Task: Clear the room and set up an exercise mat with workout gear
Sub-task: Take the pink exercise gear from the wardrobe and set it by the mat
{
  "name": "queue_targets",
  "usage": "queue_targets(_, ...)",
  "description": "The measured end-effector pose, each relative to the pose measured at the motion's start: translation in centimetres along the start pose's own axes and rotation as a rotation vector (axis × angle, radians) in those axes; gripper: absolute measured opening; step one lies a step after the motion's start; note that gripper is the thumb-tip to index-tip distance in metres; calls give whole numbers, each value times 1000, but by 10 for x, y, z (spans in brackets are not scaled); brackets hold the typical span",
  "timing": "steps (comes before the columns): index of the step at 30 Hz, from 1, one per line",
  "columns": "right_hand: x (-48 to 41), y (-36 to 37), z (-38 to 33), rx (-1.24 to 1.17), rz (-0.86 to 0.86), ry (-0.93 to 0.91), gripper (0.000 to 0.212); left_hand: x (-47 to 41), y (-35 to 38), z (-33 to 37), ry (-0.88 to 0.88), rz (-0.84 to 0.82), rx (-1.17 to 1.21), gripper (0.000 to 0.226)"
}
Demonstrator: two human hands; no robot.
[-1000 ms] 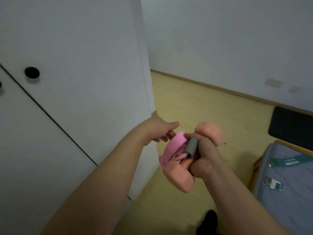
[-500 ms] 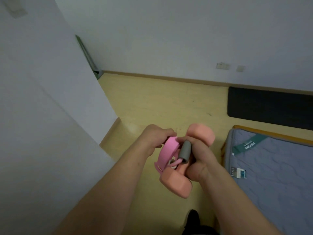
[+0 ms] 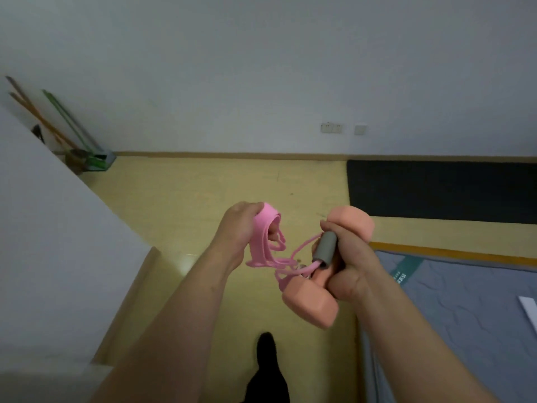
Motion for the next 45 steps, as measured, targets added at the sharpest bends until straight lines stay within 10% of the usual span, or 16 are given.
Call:
queue_targets(21, -203, 71, -270, -274, 172, -151, 18, -309, 232, 116, 253, -805, -826, 43)
queue_targets(34, -291, 25, -493, -390, 186, -244, 12, -478, 445, 181, 234, -754, -760, 36)
queue_targets(45, -352, -45, -669, -573, 242, -357, 13, -598, 671, 205, 129, -1082, -757, 36)
Point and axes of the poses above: each hand's wrist, its own x-axis away from the middle knuckle, its own y-axis out of the palm, z = x × y, the point moved 4 cm from there along -x, towards the middle knuckle, and after that the axes turned 3 degrees about x, right-handed, at the moved point
